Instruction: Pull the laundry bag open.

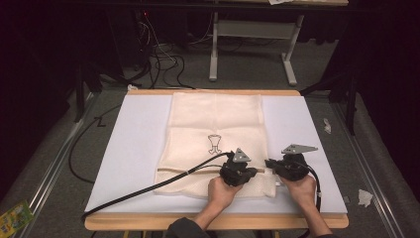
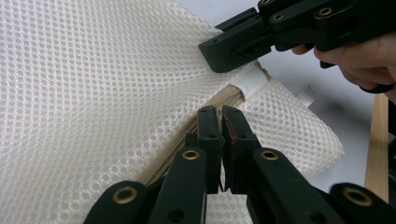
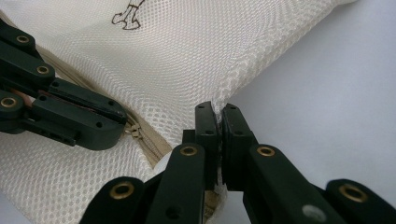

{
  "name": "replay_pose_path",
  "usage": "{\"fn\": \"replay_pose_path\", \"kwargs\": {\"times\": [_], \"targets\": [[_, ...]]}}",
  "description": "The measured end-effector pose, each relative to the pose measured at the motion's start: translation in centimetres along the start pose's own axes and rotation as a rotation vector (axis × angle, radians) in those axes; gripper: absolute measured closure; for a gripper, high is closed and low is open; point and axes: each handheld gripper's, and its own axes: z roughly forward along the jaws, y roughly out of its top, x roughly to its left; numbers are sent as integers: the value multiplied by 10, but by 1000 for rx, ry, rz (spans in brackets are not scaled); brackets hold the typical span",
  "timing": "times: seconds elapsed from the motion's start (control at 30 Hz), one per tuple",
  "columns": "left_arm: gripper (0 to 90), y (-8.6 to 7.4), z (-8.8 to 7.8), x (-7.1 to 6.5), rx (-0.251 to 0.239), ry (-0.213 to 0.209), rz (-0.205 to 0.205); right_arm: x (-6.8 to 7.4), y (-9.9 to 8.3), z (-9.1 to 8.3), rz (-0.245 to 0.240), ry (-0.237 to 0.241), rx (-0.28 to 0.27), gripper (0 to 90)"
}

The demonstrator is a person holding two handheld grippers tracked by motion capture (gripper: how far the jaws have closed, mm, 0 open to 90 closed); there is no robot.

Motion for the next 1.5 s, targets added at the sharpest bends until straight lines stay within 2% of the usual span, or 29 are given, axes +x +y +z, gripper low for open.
{"fn": "replay_pose_path", "kwargs": {"times": [0.5,0.7,0.97,1.4,1.43,1.5], "targets": [[870,-2,-6,3,-6,0,-4,1,0,0,-2,-7,-2,883],[869,-3,-8,5,-8,2,-9,0,0,1,15,-2,-2,883],[869,-5,-12,8,-14,4,-15,0,0,2,4,-12,4,883],[870,-6,-16,9,-20,4,-14,0,0,4,12,-15,8,882],[869,-6,-17,9,-20,6,-14,0,0,4,0,-20,10,882],[870,-6,-18,10,-22,6,-15,0,0,5,9,-21,10,882]]}}
